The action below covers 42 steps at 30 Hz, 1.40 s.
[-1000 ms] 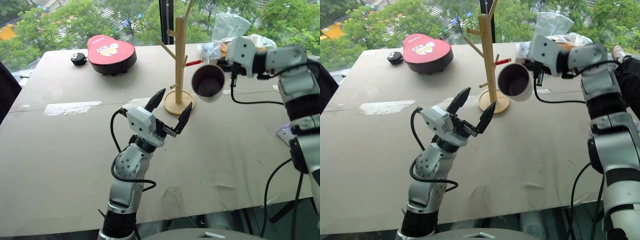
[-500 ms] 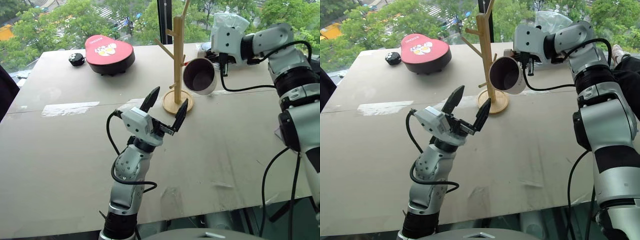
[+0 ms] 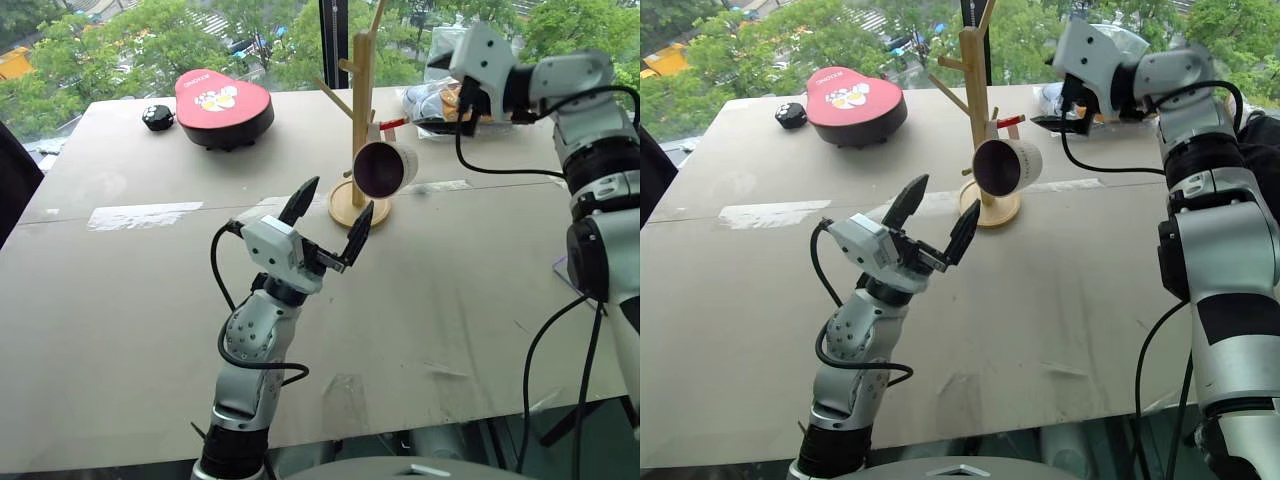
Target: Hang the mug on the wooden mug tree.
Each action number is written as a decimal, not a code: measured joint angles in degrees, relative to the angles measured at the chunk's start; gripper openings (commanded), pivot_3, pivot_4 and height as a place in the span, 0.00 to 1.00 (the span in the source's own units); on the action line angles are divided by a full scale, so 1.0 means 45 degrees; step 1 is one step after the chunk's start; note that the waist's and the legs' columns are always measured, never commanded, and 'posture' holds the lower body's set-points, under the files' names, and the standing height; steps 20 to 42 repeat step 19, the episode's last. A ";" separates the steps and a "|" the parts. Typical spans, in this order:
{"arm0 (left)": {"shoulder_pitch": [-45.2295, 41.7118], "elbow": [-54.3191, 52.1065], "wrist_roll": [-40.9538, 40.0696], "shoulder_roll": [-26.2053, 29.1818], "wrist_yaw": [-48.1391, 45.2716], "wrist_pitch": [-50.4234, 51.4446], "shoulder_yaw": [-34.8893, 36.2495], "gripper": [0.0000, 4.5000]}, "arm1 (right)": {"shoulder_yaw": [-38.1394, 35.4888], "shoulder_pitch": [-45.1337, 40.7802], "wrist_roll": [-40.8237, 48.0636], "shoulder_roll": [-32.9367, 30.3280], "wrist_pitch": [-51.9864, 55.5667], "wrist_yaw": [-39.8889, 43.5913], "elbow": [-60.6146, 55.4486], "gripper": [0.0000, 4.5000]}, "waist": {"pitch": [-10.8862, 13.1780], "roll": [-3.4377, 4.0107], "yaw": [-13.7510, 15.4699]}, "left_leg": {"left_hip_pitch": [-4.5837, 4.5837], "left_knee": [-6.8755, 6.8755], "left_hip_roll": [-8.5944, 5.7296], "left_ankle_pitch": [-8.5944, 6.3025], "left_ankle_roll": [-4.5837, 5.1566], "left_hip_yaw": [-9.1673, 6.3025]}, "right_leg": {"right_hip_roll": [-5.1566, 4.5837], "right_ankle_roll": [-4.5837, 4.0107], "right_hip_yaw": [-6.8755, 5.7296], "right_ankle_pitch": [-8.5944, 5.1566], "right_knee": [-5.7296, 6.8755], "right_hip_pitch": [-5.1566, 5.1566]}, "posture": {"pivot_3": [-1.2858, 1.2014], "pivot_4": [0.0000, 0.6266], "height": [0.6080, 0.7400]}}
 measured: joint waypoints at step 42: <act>0.4872 0.0222 -0.0235 0.2987 -0.1173 0.2610 0.0726 1.00 | -0.2687 1.8548 0.6138 0.2112 0.8018 -0.3178 -1.7965 0.99 | -0.0039 0.0047 0.0123 | 0.0094 -0.0013 0.0015 -0.0014 0.0018 -0.0007 | 0.0015 0.0005 -0.0010 0.0002 0.0007 0.0090 | 0.52 0.24 1.00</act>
